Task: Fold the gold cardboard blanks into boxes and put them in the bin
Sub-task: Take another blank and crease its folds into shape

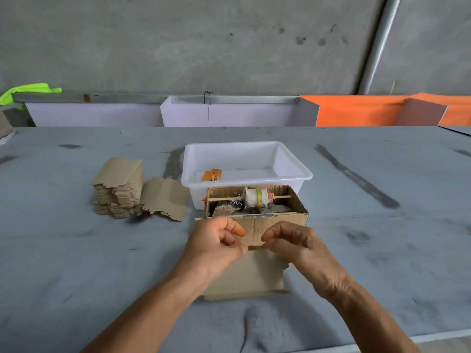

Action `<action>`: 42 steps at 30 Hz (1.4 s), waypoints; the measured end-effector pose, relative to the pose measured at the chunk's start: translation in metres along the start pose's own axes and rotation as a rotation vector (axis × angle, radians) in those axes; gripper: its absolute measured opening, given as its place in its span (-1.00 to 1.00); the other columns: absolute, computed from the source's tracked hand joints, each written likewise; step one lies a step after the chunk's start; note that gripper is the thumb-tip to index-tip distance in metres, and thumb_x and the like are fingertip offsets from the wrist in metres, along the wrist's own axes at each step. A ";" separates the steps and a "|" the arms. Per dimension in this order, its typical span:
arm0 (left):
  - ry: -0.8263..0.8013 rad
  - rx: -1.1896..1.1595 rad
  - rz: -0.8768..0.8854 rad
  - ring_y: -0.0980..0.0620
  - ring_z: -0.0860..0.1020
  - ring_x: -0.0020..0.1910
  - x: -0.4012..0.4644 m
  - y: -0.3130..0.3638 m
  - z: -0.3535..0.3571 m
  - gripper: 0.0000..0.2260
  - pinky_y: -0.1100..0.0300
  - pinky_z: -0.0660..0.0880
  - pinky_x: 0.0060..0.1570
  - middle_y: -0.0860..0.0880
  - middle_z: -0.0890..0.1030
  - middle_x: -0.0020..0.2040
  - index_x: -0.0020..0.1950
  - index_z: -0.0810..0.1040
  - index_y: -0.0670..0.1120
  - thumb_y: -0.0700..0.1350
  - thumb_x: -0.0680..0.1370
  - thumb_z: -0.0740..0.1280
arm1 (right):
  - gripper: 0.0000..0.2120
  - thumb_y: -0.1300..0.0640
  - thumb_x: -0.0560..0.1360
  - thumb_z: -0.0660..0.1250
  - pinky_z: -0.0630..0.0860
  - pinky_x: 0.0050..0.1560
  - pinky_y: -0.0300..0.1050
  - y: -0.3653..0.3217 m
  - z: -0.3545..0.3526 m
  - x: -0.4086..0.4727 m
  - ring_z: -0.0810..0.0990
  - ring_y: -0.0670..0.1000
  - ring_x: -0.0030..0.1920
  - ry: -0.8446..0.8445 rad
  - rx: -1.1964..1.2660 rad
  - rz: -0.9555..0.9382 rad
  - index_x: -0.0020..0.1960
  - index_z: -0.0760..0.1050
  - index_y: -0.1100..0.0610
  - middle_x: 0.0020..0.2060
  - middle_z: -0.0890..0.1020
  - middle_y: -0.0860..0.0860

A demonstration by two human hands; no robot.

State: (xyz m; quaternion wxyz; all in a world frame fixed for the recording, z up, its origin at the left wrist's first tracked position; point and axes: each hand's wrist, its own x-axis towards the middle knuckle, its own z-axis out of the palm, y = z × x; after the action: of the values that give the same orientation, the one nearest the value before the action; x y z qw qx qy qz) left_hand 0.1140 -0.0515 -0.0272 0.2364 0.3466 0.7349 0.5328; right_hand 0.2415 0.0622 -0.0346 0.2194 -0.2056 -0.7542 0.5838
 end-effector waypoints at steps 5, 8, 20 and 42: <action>0.064 0.157 0.198 0.26 0.42 -0.46 -0.004 0.000 0.000 -0.75 0.45 0.39 -0.35 0.05 0.58 -0.37 -0.18 0.55 0.01 -0.35 0.38 0.44 | -0.89 0.22 0.44 0.43 0.42 -0.28 -0.36 -0.009 0.002 0.010 0.49 -0.18 -0.34 -0.086 -0.231 -0.038 -0.25 0.64 0.10 -0.37 0.62 -0.07; 0.071 0.201 0.262 0.25 0.45 -0.42 -0.007 0.001 -0.001 -0.75 0.47 0.39 -0.34 0.04 0.59 -0.34 -0.16 0.56 0.01 -0.34 0.37 0.45 | -0.84 0.27 0.43 0.45 0.40 -0.32 -0.42 -0.012 0.001 0.013 0.50 -0.23 -0.37 -0.141 -0.201 0.008 -0.29 0.63 0.08 -0.41 0.61 -0.12; 0.012 -0.109 -0.075 0.21 0.51 -0.42 -0.008 0.000 -0.005 -0.87 0.45 0.40 -0.39 0.05 0.58 -0.44 -0.24 0.61 -0.12 -0.35 0.39 0.43 | -0.83 0.35 0.41 0.43 0.46 -0.23 -0.27 -0.012 -0.004 0.008 0.52 -0.08 -0.30 -0.108 -0.108 0.105 -0.27 0.66 0.13 -0.35 0.65 0.03; -0.049 -0.116 -0.130 0.17 0.58 -0.43 0.000 -0.017 -0.024 -0.81 0.35 0.48 -0.43 -0.04 0.68 -0.35 -0.15 0.59 -0.20 -0.47 0.42 0.36 | -0.73 0.50 0.38 0.38 0.42 -0.44 -0.34 -0.002 -0.021 0.010 0.56 -0.11 -0.45 -0.075 0.112 0.300 -0.06 0.66 0.20 -0.39 0.68 0.06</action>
State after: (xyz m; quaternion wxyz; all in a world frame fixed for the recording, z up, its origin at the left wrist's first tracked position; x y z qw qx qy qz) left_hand 0.0922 -0.0700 -0.0356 0.3083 0.2967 0.7178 0.5493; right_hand 0.2454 0.0845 -0.0274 0.1123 -0.2815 -0.6889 0.6585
